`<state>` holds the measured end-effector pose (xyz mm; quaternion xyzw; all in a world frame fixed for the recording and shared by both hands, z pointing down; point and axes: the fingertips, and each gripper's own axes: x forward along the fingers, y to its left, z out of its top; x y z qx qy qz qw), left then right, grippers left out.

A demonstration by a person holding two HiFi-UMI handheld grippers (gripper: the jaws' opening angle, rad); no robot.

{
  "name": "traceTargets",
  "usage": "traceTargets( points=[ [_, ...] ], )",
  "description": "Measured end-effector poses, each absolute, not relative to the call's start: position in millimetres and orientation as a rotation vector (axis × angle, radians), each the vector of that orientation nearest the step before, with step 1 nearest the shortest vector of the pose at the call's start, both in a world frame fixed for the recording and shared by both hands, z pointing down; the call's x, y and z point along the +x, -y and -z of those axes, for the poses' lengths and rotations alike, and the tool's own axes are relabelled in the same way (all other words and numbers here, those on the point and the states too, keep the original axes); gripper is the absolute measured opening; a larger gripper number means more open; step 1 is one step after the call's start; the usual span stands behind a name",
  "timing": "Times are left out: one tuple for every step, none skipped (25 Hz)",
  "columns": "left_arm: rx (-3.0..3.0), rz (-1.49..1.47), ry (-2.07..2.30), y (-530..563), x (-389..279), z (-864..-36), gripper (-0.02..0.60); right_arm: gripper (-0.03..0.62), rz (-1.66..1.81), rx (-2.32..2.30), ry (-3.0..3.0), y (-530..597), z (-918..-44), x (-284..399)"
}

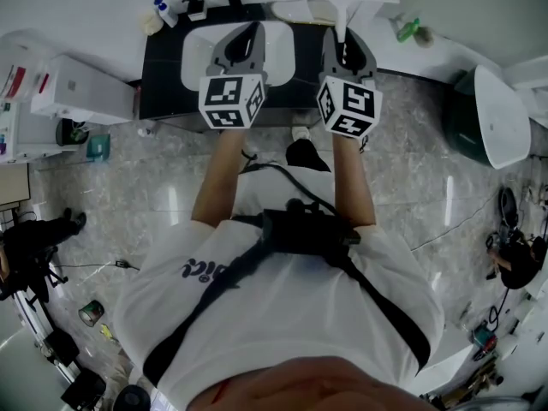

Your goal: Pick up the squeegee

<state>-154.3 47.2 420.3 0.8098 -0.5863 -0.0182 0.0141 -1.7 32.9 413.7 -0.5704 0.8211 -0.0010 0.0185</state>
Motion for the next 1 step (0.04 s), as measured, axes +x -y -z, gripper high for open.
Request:
traceTargets(
  points=[
    [2.520, 0.055, 1.826, -46.0, -153.7, -422.5, 0.011, 0.101, 0.005, -1.772, -2.555, -32.0, -416.3, -1.7]
  ],
)
